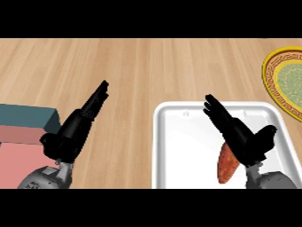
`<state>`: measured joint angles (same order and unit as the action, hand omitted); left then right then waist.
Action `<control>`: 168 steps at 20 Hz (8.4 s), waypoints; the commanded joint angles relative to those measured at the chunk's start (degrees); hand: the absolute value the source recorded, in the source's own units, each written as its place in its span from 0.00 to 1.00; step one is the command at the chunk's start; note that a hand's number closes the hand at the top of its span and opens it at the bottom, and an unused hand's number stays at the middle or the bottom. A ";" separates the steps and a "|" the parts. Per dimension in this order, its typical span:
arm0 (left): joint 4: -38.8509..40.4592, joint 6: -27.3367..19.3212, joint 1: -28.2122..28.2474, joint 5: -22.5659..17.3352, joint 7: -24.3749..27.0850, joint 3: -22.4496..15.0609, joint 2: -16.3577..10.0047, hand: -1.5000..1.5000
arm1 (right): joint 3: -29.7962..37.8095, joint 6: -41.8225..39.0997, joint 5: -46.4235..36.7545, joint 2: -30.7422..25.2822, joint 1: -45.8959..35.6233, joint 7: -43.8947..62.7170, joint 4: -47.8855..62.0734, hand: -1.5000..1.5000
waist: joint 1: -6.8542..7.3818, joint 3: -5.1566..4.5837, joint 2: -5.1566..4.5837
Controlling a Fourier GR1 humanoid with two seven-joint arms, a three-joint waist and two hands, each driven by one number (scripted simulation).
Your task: Pick the sweet potato from the tray and place it in the plate
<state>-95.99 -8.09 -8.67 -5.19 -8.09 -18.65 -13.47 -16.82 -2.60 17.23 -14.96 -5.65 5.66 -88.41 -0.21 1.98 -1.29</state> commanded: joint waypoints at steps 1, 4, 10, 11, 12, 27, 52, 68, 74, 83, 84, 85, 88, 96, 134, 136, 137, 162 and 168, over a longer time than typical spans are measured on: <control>3.85 -1.26 3.00 0.68 -0.11 0.50 0.59 0.50 | 5.90 0.04 0.80 -2.31 1.72 -5.20 0.74 1.00 | -0.29 -1.94 1.17; 8.10 -3.17 8.44 -2.49 -3.02 5.55 -1.00 0.50 | 17.95 7.28 0.31 -9.11 -0.17 -4.75 -5.55 1.00 | -2.54 -2.12 1.49; 8.83 -4.36 13.49 -6.55 -4.43 7.47 1.35 0.50 | 30.99 26.27 -12.76 -15.86 5.83 -5.27 -0.89 0.00 | -3.63 -2.16 1.70; 9.26 -3.94 12.46 -7.31 -4.96 7.69 1.76 0.50 | 32.50 28.47 -12.21 -13.77 6.69 -7.39 -1.68 0.00 | -3.32 -2.06 1.60; 10.20 -3.63 12.82 -7.07 -4.67 7.41 1.76 0.50 | 31.39 30.62 -13.42 -9.86 9.75 -11.88 -2.63 0.00 | -2.71 -1.98 1.51; 12.96 1.12 11.24 -8.12 -2.55 8.88 1.08 0.50 | 26.10 12.76 -19.48 -22.64 35.33 5.56 -29.74 0.00 | -0.24 -2.22 1.16; 17.16 2.09 5.34 -6.20 -5.88 11.78 4.02 0.50 | -0.60 5.60 -44.76 -9.76 12.32 45.51 -28.97 0.00 | 0.15 -1.99 1.25; 13.68 2.66 10.04 -2.54 -3.75 11.64 6.87 0.50 | -2.63 -0.73 -56.49 -3.66 12.02 48.72 -25.07 0.00 | 0.20 -1.99 1.33; 15.39 2.98 8.63 -0.66 -3.59 12.86 6.99 0.50 | -0.22 -2.00 -56.04 -1.12 10.28 44.02 -18.99 0.00 | 0.18 -1.98 1.30; 10.79 2.80 9.79 -1.28 -7.91 12.52 7.77 0.50 | -4.52 0.58 -61.27 -1.86 13.43 33.36 -10.63 1.00 | 0.20 -1.96 1.35; 13.34 5.37 10.86 -2.03 -3.55 14.54 6.32 0.50 | -2.88 -1.44 -61.67 -0.29 7.78 35.73 -8.62 1.00 | 0.36 -1.98 1.30; 12.26 5.44 9.92 -2.28 -6.02 13.73 6.90 0.50 | -3.23 -0.23 -63.49 1.56 6.05 36.77 -5.54 1.00 | 0.40 -1.98 1.29; 14.20 4.68 9.47 -0.62 -4.65 13.97 7.74 0.50 | -2.02 -2.48 -63.55 -0.50 9.64 35.75 -11.63 1.00 | 0.13 -1.98 1.31; 14.05 5.19 9.64 0.40 -4.25 12.64 7.88 0.50 | 5.27 11.32 -75.79 6.19 -6.74 44.29 -4.12 1.00 | 2.33 -2.03 0.68; 14.19 5.42 8.49 0.48 -4.30 13.09 7.98 0.50 | 57.51 56.60 -126.85 -0.04 -35.49 64.77 34.11 1.00 | 2.25 -1.84 0.19; 13.64 4.17 9.08 0.29 -4.82 13.16 9.14 0.50 | 59.62 61.46 -125.38 -0.67 -33.66 62.33 37.52 1.00 | 2.18 -1.81 0.27; 13.48 5.88 9.07 -0.41 -5.21 13.18 8.13 0.50 | 60.97 62.87 -124.20 -2.00 -34.32 61.22 39.10 1.00 | 2.33 -1.79 0.19; 14.78 6.16 8.89 -0.23 -4.15 14.59 7.86 0.50 | 69.86 73.26 -72.72 -9.75 -36.03 14.00 54.26 0.00 | 1.09 -1.57 0.69; 13.66 5.73 10.12 -0.02 -4.06 14.54 8.26 0.50 | 67.95 66.36 -52.50 -6.27 -28.74 2.73 41.17 0.00 | 0.03 -1.76 1.24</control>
<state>-84.34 -1.86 1.41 -5.66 -11.84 -4.09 -5.72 52.32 67.03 -46.53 -22.57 -37.89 15.11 -40.00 0.58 0.48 -0.07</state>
